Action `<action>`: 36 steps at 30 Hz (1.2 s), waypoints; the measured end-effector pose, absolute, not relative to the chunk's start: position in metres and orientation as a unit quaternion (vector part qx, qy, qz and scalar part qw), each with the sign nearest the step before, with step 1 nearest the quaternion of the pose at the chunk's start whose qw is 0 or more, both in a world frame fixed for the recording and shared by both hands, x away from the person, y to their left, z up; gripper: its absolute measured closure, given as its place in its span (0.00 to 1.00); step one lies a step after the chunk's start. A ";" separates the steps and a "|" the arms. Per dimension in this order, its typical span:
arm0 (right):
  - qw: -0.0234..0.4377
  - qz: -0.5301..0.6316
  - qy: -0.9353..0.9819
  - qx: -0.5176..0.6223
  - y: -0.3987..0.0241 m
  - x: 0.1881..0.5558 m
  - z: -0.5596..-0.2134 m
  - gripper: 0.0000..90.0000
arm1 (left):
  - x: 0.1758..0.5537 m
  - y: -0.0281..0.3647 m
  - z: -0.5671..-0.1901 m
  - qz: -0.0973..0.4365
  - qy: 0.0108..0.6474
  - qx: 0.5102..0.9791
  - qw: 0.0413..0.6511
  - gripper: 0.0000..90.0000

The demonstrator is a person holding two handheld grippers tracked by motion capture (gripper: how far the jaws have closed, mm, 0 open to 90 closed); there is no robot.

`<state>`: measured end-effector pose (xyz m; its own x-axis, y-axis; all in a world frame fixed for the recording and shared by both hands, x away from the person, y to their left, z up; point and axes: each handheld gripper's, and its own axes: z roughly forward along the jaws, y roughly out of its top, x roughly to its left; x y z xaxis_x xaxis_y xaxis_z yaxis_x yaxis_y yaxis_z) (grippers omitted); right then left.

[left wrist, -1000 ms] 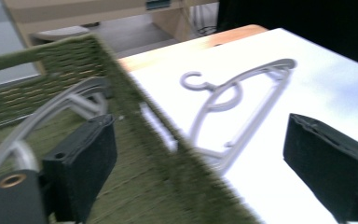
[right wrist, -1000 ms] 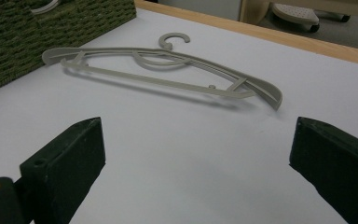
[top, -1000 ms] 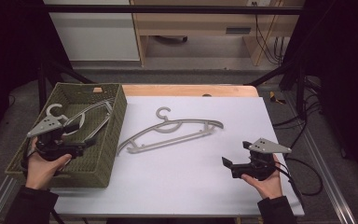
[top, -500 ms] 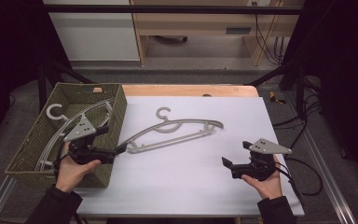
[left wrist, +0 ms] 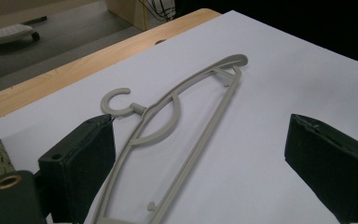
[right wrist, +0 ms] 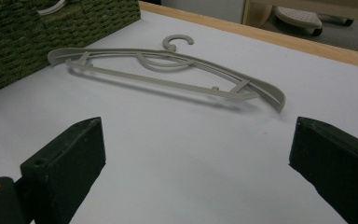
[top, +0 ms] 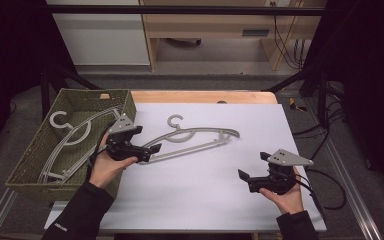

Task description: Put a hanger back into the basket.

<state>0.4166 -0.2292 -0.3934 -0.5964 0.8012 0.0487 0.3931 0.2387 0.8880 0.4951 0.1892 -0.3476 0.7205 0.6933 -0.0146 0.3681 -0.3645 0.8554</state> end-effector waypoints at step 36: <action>0.208 0.470 0.765 0.388 -0.225 0.418 -0.397 0.05 | 0.594 0.143 -0.435 0.158 0.385 0.848 0.327 0.37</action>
